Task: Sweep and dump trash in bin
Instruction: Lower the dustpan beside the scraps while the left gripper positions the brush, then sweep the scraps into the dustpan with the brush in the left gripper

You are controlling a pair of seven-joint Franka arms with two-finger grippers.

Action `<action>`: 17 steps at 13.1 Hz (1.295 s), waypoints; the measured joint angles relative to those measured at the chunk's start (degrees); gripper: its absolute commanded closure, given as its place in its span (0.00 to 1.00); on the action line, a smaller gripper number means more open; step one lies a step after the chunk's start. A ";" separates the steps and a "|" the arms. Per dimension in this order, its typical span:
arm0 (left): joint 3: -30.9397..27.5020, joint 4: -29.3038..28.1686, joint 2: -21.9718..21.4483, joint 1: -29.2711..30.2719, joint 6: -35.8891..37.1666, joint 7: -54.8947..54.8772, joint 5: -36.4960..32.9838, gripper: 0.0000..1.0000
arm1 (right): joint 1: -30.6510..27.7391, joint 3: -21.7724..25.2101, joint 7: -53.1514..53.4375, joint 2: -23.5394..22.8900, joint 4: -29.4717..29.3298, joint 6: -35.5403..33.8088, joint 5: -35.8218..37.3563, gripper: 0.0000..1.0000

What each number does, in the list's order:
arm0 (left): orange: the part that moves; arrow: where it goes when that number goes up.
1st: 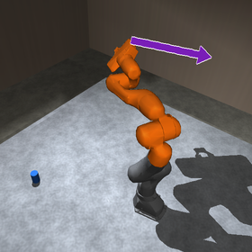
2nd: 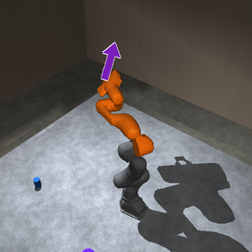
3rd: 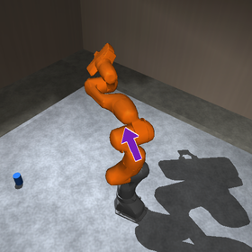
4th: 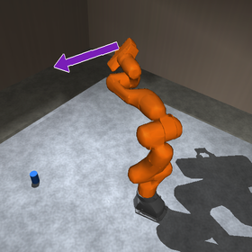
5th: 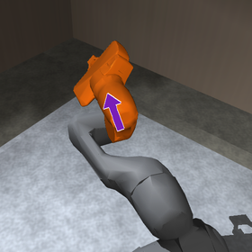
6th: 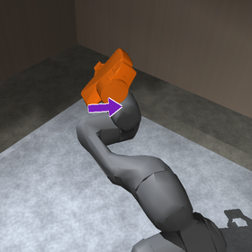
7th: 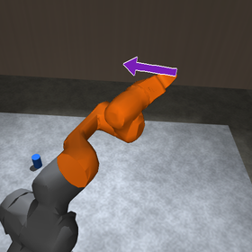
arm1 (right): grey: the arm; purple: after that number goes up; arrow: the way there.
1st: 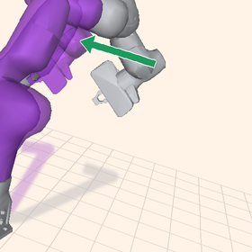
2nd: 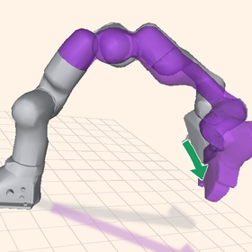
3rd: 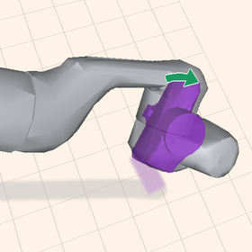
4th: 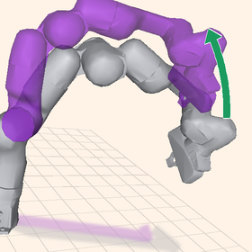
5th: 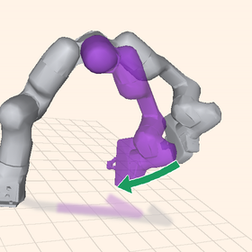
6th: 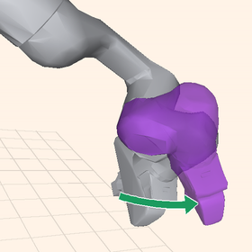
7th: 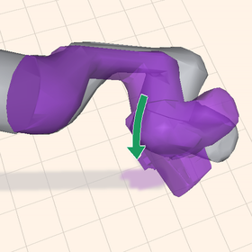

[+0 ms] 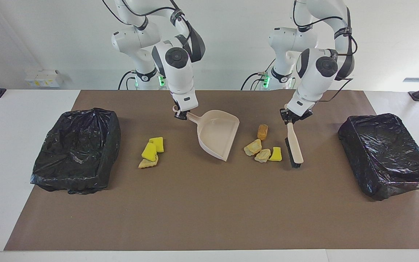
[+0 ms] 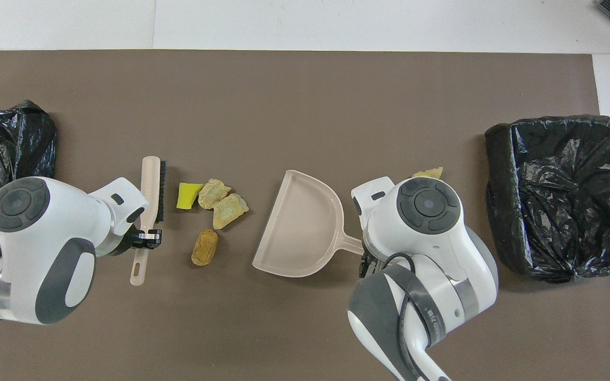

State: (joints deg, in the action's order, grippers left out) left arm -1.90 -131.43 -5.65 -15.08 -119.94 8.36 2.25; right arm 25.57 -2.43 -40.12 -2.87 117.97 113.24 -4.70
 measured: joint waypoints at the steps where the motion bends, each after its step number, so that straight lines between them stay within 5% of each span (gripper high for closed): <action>1: -0.02 -0.11 0.84 0.44 -0.89 -2.58 0.00 1.00 | 0.24 -0.06 -0.01 -0.90 0.15 1.81 -0.85 1.00; 17: 1.33 -0.93 2.53 -6.92 -1.09 -8.42 0.00 1.00 | 4.06 -0.25 0.32 -3.86 0.10 0.97 -5.37 1.00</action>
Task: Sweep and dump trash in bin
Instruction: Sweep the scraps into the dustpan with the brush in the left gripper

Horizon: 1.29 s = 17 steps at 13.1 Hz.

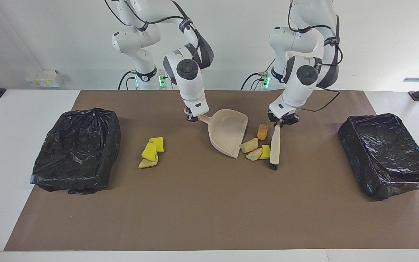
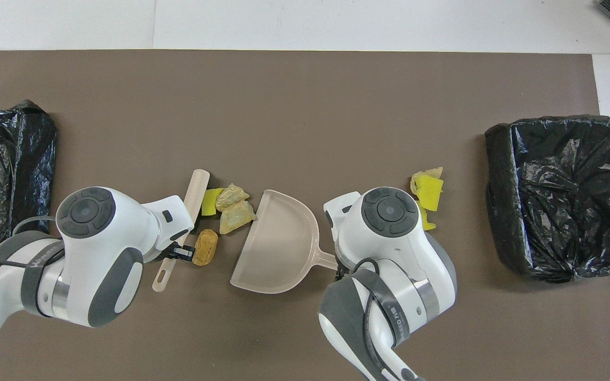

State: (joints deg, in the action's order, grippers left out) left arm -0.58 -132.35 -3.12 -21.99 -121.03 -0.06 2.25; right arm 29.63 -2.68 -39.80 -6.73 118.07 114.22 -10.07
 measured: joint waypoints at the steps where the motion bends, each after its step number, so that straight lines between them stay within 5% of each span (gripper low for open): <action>1: 0.08 0.00 -0.22 -1.94 0.88 0.02 0.00 1.00 | 0.47 -0.01 0.44 -0.34 -0.17 0.00 0.02 1.00; 7: 0.45 0.06 -3.06 -14.38 6.35 5.78 4.42 1.00 | 1.43 0.02 1.86 -1.25 -1.23 -0.40 0.08 1.00; 12: -0.93 1.19 -11.13 -14.66 13.06 28.84 4.57 1.00 | 1.48 0.02 1.71 -1.46 -2.03 -1.53 0.80 1.00; 17: -1.15 -0.35 -12.13 -13.09 15.04 51.34 4.53 1.00 | 1.82 -0.04 -0.80 -1.48 -2.20 -2.89 4.24 1.00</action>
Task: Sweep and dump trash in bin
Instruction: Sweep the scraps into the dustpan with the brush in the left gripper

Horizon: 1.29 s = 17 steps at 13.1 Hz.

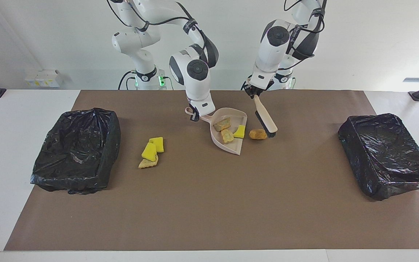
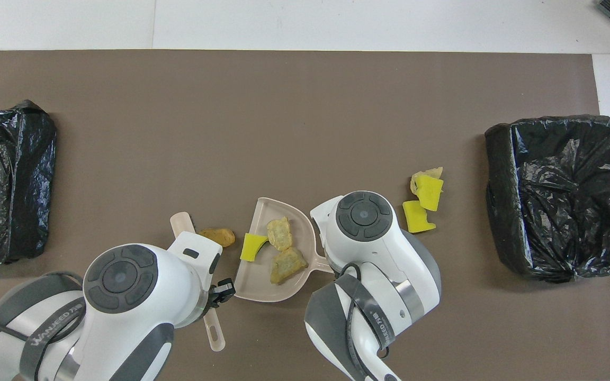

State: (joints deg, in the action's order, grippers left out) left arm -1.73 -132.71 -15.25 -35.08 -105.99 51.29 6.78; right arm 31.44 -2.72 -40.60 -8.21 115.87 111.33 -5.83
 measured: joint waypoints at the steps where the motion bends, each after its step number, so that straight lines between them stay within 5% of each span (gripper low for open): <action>1: -0.05 -1.65 -0.01 0.35 -0.35 0.23 0.00 1.00 | 0.06 0.00 0.00 -0.09 0.00 0.17 0.21 1.00; 4: -0.03 -7.64 0.35 0.59 -7.42 -7.23 -0.04 1.00 | 0.28 0.00 0.00 -0.70 -0.10 1.85 0.16 1.00; 8: -0.06 -8.45 1.23 4.02 -11.91 -25.77 0.05 1.00 | 0.25 0.11 0.00 -2.93 -2.13 2.75 0.07 1.00; 14: 1.29 -8.40 1.86 -8.16 -16.04 -29.42 2.31 1.00 | 0.25 0.15 0.01 -3.38 -2.51 2.75 0.07 1.00; 17: 0.62 -8.37 1.86 -8.75 -16.03 -29.32 2.36 1.00 | 0.25 0.17 0.01 -3.44 -2.53 2.75 0.07 1.00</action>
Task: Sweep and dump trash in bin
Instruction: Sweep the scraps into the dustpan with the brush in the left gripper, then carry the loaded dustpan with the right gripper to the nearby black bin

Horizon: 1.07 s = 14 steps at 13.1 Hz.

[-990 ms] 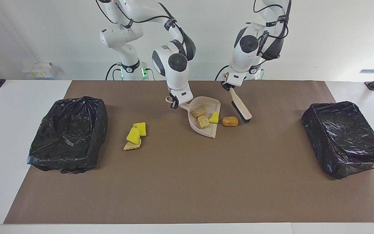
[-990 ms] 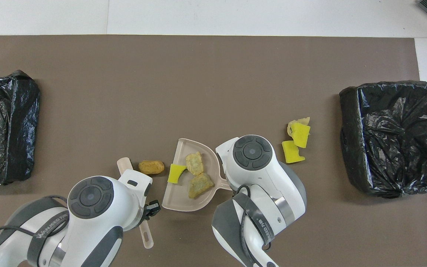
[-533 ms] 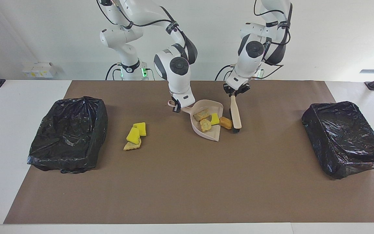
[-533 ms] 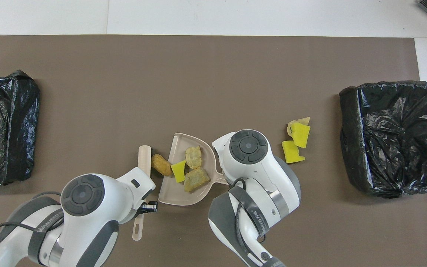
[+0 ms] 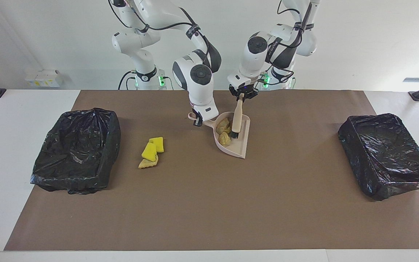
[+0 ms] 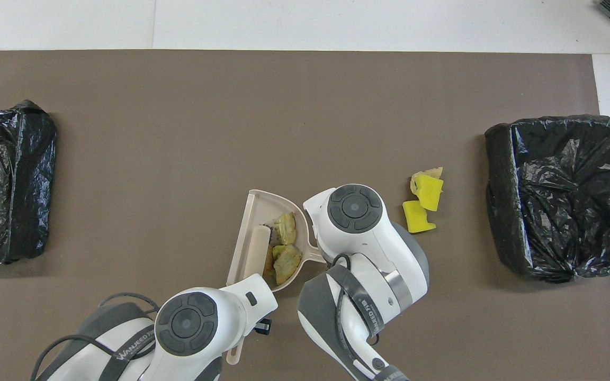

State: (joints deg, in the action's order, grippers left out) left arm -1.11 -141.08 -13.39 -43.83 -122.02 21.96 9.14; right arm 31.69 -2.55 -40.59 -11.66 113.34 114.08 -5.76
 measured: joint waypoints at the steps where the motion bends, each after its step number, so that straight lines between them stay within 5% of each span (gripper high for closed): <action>1: -0.51 0.17 0.02 0.41 0.03 0.02 0.10 1.00 | 0.00 0.00 0.00 0.00 0.00 0.00 0.00 1.00; 6: -1.08 8.00 0.00 10.36 8.73 -0.72 0.16 1.00 | 0.00 0.00 0.00 0.00 -0.04 0.00 -0.01 1.00; 14: -1.20 7.61 3.66 19.94 8.57 -7.29 -1.18 1.00 | -1.39 0.08 0.49 -0.01 -0.10 4.70 -2.27 1.00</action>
State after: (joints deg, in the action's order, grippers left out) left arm -2.32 -133.46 -9.73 -23.90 -113.45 14.67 7.97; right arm 30.31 -2.47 -40.10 -11.67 113.24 118.78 -8.03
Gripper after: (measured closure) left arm 0.731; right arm 0.683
